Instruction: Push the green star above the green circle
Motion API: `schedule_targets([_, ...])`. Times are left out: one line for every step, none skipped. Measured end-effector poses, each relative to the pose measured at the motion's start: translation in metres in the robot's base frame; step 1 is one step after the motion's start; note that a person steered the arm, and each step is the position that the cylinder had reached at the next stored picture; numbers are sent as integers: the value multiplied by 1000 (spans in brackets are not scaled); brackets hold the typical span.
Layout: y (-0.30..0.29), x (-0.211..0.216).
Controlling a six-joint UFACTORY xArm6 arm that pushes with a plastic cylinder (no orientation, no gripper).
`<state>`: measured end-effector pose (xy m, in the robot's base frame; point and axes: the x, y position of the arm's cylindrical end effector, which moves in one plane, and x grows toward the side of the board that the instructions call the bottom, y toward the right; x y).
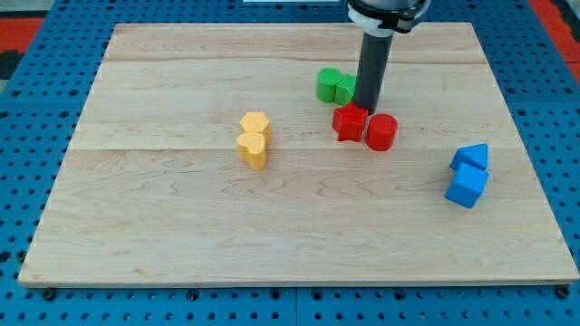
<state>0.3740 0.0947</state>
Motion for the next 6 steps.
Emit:
schedule_targets([26,-52])
schedule_targets([26,-59])
schedule_targets([26,-27])
schedule_targets([13,-24])
schedule_targets([-7,-71])
schedule_targets([-18,-91])
